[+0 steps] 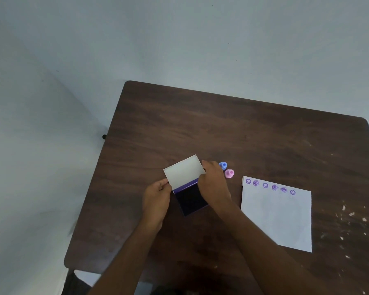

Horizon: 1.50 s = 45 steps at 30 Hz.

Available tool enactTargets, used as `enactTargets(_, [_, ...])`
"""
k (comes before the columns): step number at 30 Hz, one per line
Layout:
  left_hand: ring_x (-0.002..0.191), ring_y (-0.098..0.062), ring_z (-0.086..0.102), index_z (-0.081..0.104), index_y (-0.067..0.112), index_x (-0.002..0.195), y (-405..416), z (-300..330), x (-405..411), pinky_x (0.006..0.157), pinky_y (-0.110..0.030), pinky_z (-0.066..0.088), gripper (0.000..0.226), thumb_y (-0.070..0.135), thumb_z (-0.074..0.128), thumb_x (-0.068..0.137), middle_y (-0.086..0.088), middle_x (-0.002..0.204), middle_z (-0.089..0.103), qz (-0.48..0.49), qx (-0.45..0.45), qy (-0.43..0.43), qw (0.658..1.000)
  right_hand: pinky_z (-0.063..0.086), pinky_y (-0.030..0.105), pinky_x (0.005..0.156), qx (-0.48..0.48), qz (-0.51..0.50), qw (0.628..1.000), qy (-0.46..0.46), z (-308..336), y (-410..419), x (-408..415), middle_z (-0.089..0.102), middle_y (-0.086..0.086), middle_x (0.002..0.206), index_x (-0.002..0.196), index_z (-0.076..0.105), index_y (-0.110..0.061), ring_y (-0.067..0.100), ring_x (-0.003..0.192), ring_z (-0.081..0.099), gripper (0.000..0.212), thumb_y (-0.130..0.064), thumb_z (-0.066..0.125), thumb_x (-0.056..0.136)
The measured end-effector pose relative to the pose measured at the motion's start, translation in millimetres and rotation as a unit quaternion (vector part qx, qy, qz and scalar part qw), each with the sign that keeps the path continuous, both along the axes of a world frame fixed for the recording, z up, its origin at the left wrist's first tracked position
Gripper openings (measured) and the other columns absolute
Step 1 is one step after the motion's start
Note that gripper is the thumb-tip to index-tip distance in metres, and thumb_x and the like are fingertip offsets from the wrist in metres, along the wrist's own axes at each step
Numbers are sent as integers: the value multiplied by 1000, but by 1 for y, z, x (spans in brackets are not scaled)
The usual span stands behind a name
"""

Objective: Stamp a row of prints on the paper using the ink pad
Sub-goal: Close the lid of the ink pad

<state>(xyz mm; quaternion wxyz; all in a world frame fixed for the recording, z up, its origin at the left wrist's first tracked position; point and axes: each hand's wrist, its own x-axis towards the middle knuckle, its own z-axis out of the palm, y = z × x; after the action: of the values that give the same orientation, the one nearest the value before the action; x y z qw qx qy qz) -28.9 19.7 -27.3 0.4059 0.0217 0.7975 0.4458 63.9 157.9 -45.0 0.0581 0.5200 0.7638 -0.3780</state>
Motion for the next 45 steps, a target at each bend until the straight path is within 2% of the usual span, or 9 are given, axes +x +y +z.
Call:
enactTargets(3, [83, 5, 64, 65, 21, 118, 2, 3, -2, 52, -4, 44, 25, 18, 55, 95, 19, 94, 67, 25, 14, -8, 1000, 43, 35, 102, -5, -11, 1000, 1, 1, 5, 2, 51, 11, 140, 136, 48, -11, 26, 124, 50, 39, -8, 49, 97])
enactTargets(6, [93, 1, 63, 64, 21, 120, 1, 6, -6, 61, -9, 46, 28, 16, 56, 94, 15, 100, 69, 45, 22, -6, 999, 43, 32, 99, 15, -11, 999, 39, 5, 4, 7, 56, 13, 134, 133, 52, -9, 26, 120, 54, 36, -6, 47, 98])
enactTargets(9, [89, 3, 66, 64, 23, 120, -2, 8, -10, 62, -10, 49, 30, 12, 54, 94, 14, 101, 72, 50, 44, -13, 998, 49, 33, 97, 14, -28, 994, 106, 8, 5, 12, 65, 10, 123, 125, 62, -11, 21, 111, 59, 31, -8, 46, 99])
enactTargets(15, [85, -1, 69, 73, 28, 97, -14, 9, -11, 77, -21, 51, 32, 5, 51, 91, 12, 90, 76, 38, 57, -4, 998, 59, 37, 81, -51, -151, 973, 167, 14, 4, 32, 75, -3, 98, 108, 74, -19, 12, 89, 68, 24, -17, 54, 95])
enactTargets(21, [86, -9, 71, 74, 22, 97, -28, 2, 1, 75, -22, 51, 25, 11, 53, 90, 9, 86, 77, 40, 61, -8, 997, 56, 17, 61, -94, -246, 942, 207, 13, 0, 52, 77, -2, 79, 91, 78, -12, 9, 72, 72, 24, -11, 54, 92])
enactTargets(25, [84, -9, 71, 74, 24, 91, -32, 0, 10, 73, -22, 50, 28, 8, 51, 90, 7, 85, 77, 50, 63, -10, 997, 60, 29, 68, -108, -241, 948, 177, 11, -4, 56, 78, -1, 83, 90, 78, -14, 10, 76, 73, 22, -15, 57, 90])
enactTargets(31, [87, -4, 72, 75, 27, 94, -35, -5, 15, 75, -21, 55, 17, 13, 69, 86, 9, 89, 77, 47, 74, -10, 996, 55, 14, 57, -104, -162, 974, 119, 7, -6, 60, 74, -8, 96, 98, 74, -22, 3, 80, 68, 14, -28, 71, 86])
enactTargets(38, [86, -13, 74, 70, 10, 110, -34, -16, 20, 81, -36, 58, 32, 10, 77, 79, 0, 89, 77, 36, 42, -20, 998, 56, 17, 62, -61, -128, 987, 75, 1, -14, 60, 74, -4, 103, 88, 68, -25, 6, 79, 68, 1, -24, 69, 87])
enactTargets(45, [77, -8, 73, 73, 13, 97, -29, -25, 18, 74, -34, 61, 25, 7, 81, 74, 3, 82, 77, -8, 0, 41, 999, 56, 16, 61, -48, -119, 991, 44, -3, -18, 56, 74, -3, 103, 83, 64, -21, 9, 80, 68, 7, -24, 69, 88])
